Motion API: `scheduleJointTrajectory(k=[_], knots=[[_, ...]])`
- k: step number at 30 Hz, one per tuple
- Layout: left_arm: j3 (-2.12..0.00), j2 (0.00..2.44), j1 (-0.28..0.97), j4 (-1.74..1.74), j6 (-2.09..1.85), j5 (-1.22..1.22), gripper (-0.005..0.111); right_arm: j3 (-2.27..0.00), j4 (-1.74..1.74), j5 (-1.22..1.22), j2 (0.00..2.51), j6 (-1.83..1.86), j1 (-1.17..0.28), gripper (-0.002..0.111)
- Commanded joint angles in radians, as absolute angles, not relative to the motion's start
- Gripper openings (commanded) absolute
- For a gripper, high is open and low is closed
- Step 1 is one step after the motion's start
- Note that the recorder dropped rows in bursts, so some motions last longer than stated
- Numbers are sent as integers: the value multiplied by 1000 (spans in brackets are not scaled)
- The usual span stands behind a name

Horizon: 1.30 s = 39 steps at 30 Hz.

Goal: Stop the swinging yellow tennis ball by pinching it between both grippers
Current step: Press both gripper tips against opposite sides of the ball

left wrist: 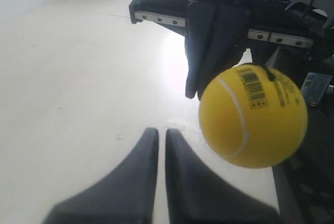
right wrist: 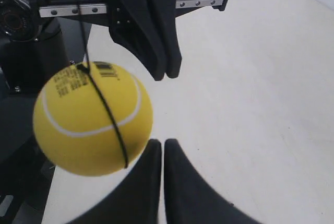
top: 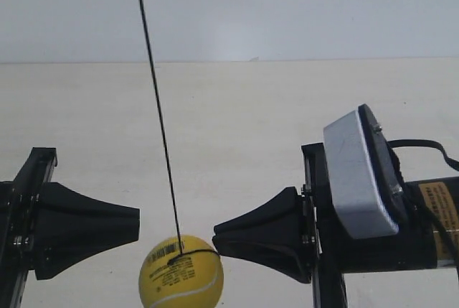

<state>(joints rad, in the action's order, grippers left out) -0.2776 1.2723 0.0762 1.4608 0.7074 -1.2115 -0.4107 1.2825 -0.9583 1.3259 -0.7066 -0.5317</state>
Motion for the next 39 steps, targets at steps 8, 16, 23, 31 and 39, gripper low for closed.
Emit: scheduleJointTrajectory(k=[8,16,23,31,39], knots=[[-281,1274,82,1462,707,-1221,5,-421,1272,-930,1326,-699,-546,0],[-281,1274,82,1462,707,-1221,5,-421,1270,-932,1326,-697,-546,0],[-281,1274,82,1462,707,-1221,5,-421,1270,-936,1326,-697,-546,0],[-281,1274,82,1462,707,-1221,5,-421,1270,-943,1326,-694,-546,0],[-281,1274,82,1462,707,-1221,5,-421,1266,-952,1326,-684,-546,0]])
